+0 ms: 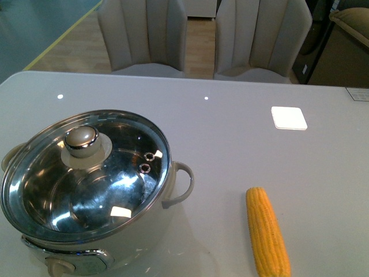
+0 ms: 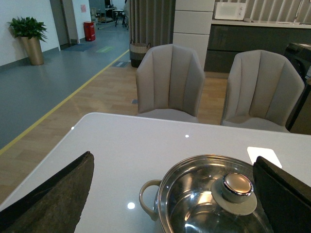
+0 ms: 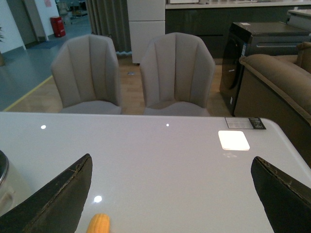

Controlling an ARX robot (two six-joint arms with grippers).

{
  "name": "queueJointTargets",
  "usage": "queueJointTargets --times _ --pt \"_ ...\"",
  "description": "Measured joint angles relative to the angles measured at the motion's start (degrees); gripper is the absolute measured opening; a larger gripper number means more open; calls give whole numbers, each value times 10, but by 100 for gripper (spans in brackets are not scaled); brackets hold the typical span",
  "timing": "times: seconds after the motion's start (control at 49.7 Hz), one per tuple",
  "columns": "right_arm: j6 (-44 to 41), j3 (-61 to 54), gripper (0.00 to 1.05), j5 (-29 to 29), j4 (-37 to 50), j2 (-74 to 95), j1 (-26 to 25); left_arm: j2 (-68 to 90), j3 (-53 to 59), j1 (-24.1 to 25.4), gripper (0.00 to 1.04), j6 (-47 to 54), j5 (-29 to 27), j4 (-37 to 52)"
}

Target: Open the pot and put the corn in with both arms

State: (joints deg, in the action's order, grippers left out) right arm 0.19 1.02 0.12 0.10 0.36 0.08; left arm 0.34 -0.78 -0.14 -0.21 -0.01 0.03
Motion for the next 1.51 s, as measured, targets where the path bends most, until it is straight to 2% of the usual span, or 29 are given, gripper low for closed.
queueJointTargets --times 0.785,0.845,0.886,0.966,1.107,1.409,1.51 --pt "0 0 96 0 0 0 0 0 0 0 98 0 0 0" --pt "0 0 96 0 0 0 0 26 -21 -16 98 -28 -50 -61" --pt "0 0 96 0 0 0 0 85 -54 -32 98 -70 -114 -135" --pt "0 0 96 0 0 0 0 177 -74 -35 98 -109 -117 -146" --pt "0 0 96 0 0 0 0 314 -114 -36 98 -97 -100 -15" --pt "0 0 96 0 0 0 0 759 -177 -156 98 -27 -109 394" --pt "0 0 96 0 0 0 0 851 -195 -172 98 -23 -108 459"
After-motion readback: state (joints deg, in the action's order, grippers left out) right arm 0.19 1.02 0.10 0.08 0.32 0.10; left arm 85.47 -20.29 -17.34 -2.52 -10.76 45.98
